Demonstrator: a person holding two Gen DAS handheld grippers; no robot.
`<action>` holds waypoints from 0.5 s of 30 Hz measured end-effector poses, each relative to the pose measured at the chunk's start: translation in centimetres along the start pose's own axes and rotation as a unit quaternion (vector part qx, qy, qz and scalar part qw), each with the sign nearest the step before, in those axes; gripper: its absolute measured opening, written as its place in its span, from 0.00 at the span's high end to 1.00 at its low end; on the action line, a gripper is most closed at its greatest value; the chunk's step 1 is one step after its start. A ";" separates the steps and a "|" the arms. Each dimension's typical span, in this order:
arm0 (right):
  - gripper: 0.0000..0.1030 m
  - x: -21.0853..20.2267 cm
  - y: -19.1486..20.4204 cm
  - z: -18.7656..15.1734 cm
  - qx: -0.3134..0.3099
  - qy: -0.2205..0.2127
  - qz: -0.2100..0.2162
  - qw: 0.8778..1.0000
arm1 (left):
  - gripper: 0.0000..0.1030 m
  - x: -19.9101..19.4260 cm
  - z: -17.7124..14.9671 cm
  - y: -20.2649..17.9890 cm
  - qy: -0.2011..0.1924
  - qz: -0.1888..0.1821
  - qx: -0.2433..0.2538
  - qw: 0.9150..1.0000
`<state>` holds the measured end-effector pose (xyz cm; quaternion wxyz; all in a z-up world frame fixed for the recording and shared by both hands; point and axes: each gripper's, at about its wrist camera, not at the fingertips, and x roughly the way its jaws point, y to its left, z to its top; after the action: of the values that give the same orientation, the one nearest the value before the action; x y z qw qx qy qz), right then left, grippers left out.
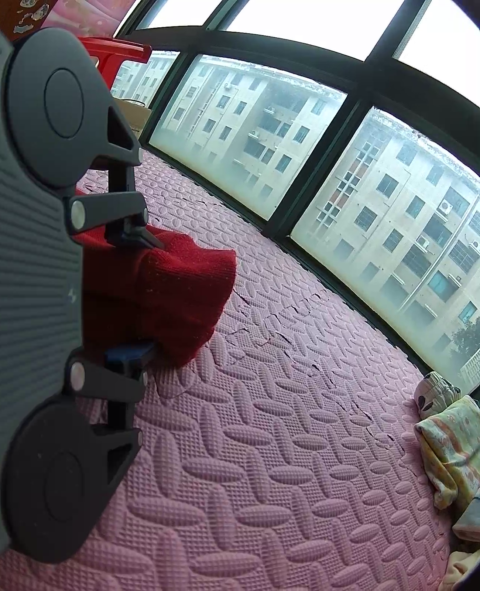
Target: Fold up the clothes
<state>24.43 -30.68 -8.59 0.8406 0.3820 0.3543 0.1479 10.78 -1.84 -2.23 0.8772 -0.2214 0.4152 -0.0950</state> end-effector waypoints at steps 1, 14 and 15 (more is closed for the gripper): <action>0.52 0.0 0.0 0.0 0.000 0.000 0.000 1.000 | 0.72 0.0 -0.4 -0.3 0.000 0.002 0.007 1.000; 0.61 0.2 0.1 -0.2 0.003 0.000 0.000 1.000 | 0.66 -0.5 -0.1 -1.0 -0.006 0.006 0.027 1.000; 0.63 0.2 0.2 -0.1 0.004 0.000 0.001 1.000 | 0.65 -0.5 0.4 -0.7 -0.013 0.009 0.020 1.000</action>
<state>24.49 -30.38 -8.63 0.8392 0.3854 0.3541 0.1475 10.77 -2.19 -1.32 0.8878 -0.2007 0.4037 -0.0924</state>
